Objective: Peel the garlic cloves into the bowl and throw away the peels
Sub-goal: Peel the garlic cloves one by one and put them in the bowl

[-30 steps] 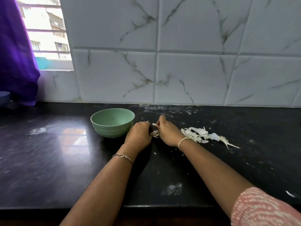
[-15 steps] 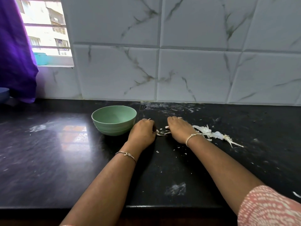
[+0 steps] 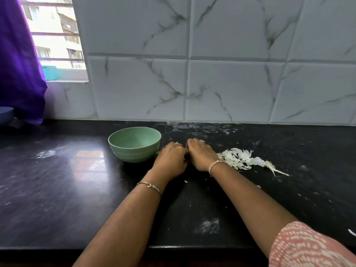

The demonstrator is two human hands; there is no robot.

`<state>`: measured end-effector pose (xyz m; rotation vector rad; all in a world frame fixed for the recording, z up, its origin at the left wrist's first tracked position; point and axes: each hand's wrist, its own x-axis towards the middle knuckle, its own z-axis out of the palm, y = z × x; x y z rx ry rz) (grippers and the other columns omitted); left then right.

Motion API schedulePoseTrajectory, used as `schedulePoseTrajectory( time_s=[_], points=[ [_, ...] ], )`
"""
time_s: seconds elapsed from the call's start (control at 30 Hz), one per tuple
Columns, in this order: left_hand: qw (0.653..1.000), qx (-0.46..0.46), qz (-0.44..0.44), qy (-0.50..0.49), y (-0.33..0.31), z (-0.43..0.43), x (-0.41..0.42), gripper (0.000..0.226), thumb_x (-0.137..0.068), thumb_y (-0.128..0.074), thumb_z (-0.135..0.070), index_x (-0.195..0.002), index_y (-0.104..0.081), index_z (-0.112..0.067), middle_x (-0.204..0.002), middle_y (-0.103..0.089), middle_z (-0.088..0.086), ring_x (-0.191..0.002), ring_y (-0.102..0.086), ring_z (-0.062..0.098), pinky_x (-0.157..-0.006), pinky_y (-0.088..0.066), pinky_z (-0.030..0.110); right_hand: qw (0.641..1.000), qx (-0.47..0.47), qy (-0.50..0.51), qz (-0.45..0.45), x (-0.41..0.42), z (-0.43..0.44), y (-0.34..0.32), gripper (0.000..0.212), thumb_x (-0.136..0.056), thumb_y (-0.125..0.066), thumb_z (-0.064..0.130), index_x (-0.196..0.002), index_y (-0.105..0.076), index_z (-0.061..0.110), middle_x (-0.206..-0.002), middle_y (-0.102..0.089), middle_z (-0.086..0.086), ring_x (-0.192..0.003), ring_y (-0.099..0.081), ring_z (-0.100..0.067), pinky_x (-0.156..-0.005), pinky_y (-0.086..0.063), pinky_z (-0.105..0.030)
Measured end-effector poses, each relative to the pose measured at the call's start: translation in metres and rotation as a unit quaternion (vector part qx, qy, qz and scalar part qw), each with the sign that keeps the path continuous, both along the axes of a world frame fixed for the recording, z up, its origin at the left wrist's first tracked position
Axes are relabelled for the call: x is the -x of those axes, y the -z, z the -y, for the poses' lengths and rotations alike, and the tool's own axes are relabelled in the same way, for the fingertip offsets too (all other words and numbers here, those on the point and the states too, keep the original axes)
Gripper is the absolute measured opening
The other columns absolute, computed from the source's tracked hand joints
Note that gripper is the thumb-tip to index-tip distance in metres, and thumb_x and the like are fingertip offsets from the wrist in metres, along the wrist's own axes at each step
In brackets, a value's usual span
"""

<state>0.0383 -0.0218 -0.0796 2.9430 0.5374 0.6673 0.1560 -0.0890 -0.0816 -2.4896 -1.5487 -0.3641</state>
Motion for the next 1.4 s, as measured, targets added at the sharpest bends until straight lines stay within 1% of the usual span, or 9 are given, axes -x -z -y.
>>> schedulePoseTrajectory(
  time_s=[0.43,0.57,0.7,0.87,1.0,1.07,1.2,1.33,1.4],
  points=[
    [0.998,0.045,0.033,-0.005,0.004,-0.007,-0.002,0.031,-0.085,-0.057,-0.001,-0.109,-0.068,-0.017,-0.112,-0.06,0.009,-0.109,-0.055,0.028,-0.09,-0.05,0.041,0.987,-0.039,0.132,0.088,-0.033,0.04,-0.006,0.026,-0.091,-0.051,0.009,-0.117,-0.049,0.013,-0.114,-0.061,-0.005,-0.116,-0.052,-0.025,-0.102,-0.03,-0.044],
    [0.989,0.082,0.122,-0.008,0.004,-0.01,-0.002,0.032,-0.082,-0.059,0.003,-0.107,-0.07,-0.015,-0.11,-0.055,0.009,-0.103,-0.056,0.026,-0.09,-0.046,0.036,0.989,-0.118,0.084,-0.033,-0.033,0.047,-0.031,0.009,-0.094,-0.059,0.023,-0.104,-0.059,0.021,-0.098,-0.068,0.003,-0.1,-0.06,-0.019,-0.099,-0.031,-0.04],
    [0.963,0.148,0.224,-0.009,-0.001,-0.008,-0.002,0.018,-0.092,-0.052,-0.002,-0.099,-0.066,-0.012,-0.097,-0.064,0.007,-0.088,-0.057,0.022,-0.081,-0.044,0.028,0.974,-0.049,-0.026,-0.221,-0.026,0.059,-0.065,0.012,-0.084,-0.075,0.019,-0.095,-0.074,0.016,-0.089,-0.072,0.002,-0.085,-0.065,-0.012,-0.077,-0.051,-0.023],
    [0.795,0.484,0.348,0.108,-0.021,0.0,0.005,0.021,-0.105,-0.033,-0.008,-0.101,-0.053,-0.014,-0.08,-0.064,0.006,-0.064,-0.058,0.015,-0.059,-0.049,0.021,0.932,-0.026,-0.117,-0.342,-0.013,0.075,-0.116,0.017,-0.08,-0.075,0.006,-0.095,-0.07,0.0,-0.077,-0.072,-0.004,-0.069,-0.066,-0.01,-0.063,-0.055,-0.017],
    [0.634,0.616,0.412,0.22,-0.041,-0.003,0.021,0.033,-0.108,-0.025,-0.022,-0.11,-0.057,-0.011,-0.105,-0.069,0.016,-0.09,-0.068,0.024,-0.084,-0.055,0.035,0.915,-0.03,-0.179,-0.36,0.001,0.082,-0.138,0.021,-0.08,-0.076,0.007,-0.096,-0.07,-0.004,-0.083,-0.074,-0.011,-0.072,-0.068,-0.01,-0.07,-0.058,-0.022],
    [0.596,0.639,0.426,0.234,-0.042,-0.009,0.025,0.037,-0.108,-0.024,-0.024,-0.115,-0.056,-0.01,-0.117,-0.066,0.02,-0.103,-0.066,0.029,-0.094,-0.052,0.04,0.93,0.053,-0.174,-0.32,0.006,0.074,-0.116,0.018,-0.08,-0.077,0.007,-0.093,-0.07,-0.003,-0.08,-0.072,-0.008,-0.065,-0.066,-0.005,-0.061,-0.053,-0.018],
    [0.622,0.643,0.398,0.204,-0.036,-0.012,0.018,0.032,-0.107,-0.028,-0.025,-0.114,-0.056,-0.012,-0.113,-0.068,0.015,-0.101,-0.066,0.029,-0.091,-0.052,0.038,0.94,0.198,-0.121,-0.25,0.007,0.055,-0.062,0.013,-0.082,-0.076,0.008,-0.091,-0.073,-0.001,-0.087,-0.073,-0.016,-0.06,-0.063,-0.007,-0.065,-0.055,-0.023],
    [0.733,0.575,0.337,0.136,-0.028,-0.008,0.008,0.015,-0.103,-0.041,-0.006,-0.115,-0.05,-0.009,-0.095,-0.067,0.006,-0.074,-0.066,0.012,-0.07,-0.052,0.024,0.952,0.129,-0.132,-0.242,0.003,0.054,-0.084,0.013,-0.081,-0.077,0.011,-0.091,-0.074,0.002,-0.085,-0.075,-0.012,-0.062,-0.063,-0.01,-0.063,-0.052,-0.022],
    [0.787,0.538,0.28,0.117,-0.024,-0.009,0.005,0.03,-0.094,-0.045,0.013,-0.115,-0.049,-0.008,-0.094,-0.065,0.005,-0.069,-0.063,0.01,-0.063,-0.052,0.018,0.958,0.077,-0.137,-0.238,0.003,0.054,-0.086,0.012,-0.081,-0.078,0.014,-0.09,-0.075,0.007,-0.08,-0.074,-0.004,-0.065,-0.063,-0.008,-0.063,-0.051,-0.02]
  ],
)
